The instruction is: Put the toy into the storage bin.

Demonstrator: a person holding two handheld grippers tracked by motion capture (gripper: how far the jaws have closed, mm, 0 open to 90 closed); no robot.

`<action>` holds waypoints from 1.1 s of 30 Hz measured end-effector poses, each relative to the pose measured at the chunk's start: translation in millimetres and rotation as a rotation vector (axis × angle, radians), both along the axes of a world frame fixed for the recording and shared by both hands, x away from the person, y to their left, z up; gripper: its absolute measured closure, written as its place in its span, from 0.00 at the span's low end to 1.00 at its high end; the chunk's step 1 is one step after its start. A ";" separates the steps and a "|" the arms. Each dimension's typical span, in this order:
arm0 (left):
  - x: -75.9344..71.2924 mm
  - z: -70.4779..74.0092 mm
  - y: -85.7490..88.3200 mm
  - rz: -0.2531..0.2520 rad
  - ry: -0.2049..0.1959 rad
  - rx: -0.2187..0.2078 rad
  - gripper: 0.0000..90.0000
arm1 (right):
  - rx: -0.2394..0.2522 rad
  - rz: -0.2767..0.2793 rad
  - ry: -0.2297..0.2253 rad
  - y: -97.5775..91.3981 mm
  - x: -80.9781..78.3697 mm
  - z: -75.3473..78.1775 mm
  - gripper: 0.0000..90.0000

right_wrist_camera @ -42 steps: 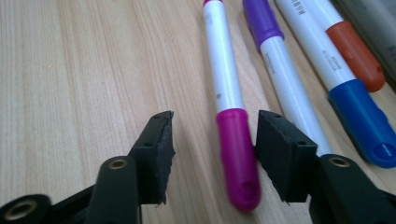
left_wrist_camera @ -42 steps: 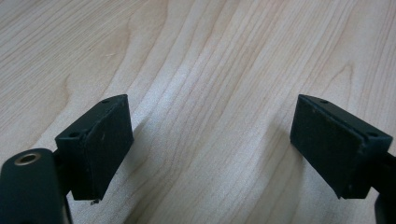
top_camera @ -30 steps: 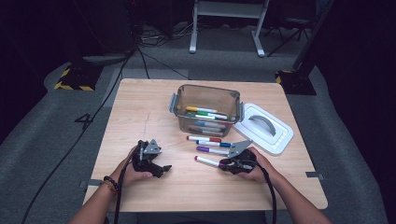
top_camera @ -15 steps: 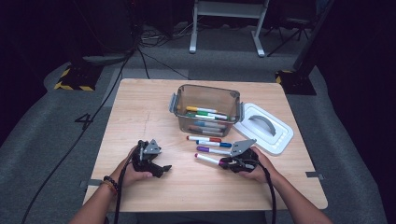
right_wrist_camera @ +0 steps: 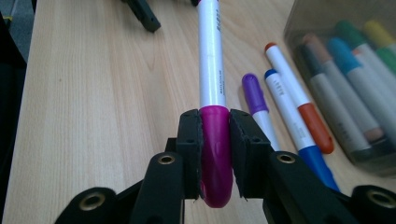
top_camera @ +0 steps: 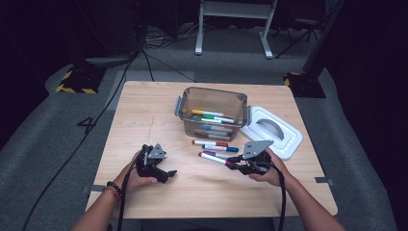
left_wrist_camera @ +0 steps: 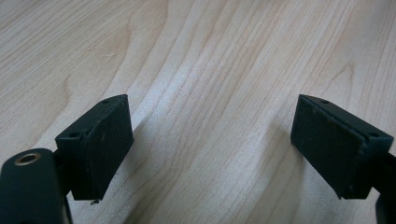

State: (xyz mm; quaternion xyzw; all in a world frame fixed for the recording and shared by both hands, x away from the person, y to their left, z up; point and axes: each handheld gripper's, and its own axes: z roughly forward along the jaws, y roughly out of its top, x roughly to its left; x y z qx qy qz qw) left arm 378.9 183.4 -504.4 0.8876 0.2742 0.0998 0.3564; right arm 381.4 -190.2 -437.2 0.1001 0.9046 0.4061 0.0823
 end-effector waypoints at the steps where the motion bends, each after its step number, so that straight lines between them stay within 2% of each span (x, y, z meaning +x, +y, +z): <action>1: 0.0 0.0 0.0 0.000 0.000 0.000 0.15 | 0.007 0.002 -0.007 -0.9 -0.2 3.7 0.84; 6: 0.0 0.0 0.0 0.000 0.000 0.000 0.15 | 0.039 0.006 -0.034 -4.3 -1.7 18.3 0.84; 8: 0.0 0.0 0.0 0.000 0.000 0.000 0.15 | 0.065 0.005 -0.058 -6.1 -1.6 31.4 0.84; 10: 0.0 0.0 0.0 0.000 0.000 0.000 0.15 | 0.071 0.005 -0.063 -6.4 -1.1 34.6 0.84; 11: 0.0 0.0 0.0 0.000 0.000 0.000 0.15 | 0.077 0.002 -0.089 -6.8 1.7 44.6 0.84; 14: 0.0 0.0 0.0 0.000 0.000 0.000 0.15 | 0.086 -0.009 -0.109 -7.8 7.2 56.6 0.84; 17: 0.0 0.0 0.0 0.000 0.000 0.000 0.15 | 0.098 -0.023 -0.128 -8.6 14.1 69.1 0.84; 25: 0.0 0.0 0.0 0.000 0.000 0.000 0.15 | 0.093 -0.066 -0.179 -7.0 38.7 98.2 0.84; 29: 0.0 0.0 0.0 0.000 0.000 0.000 0.15 | 0.073 -0.092 -0.183 -4.3 55.9 106.0 0.84; 30: 0.0 0.0 0.0 0.000 0.000 0.000 0.15 | 0.073 -0.092 -0.183 -4.3 55.9 106.0 0.84; 31: 0.0 0.0 0.0 0.000 0.000 0.000 0.15 | 0.076 -0.110 -0.170 -3.5 67.5 107.3 0.84; 33: 0.0 0.0 0.0 0.000 0.000 0.000 0.15 | 0.074 -0.113 -0.167 -3.3 69.9 107.3 0.84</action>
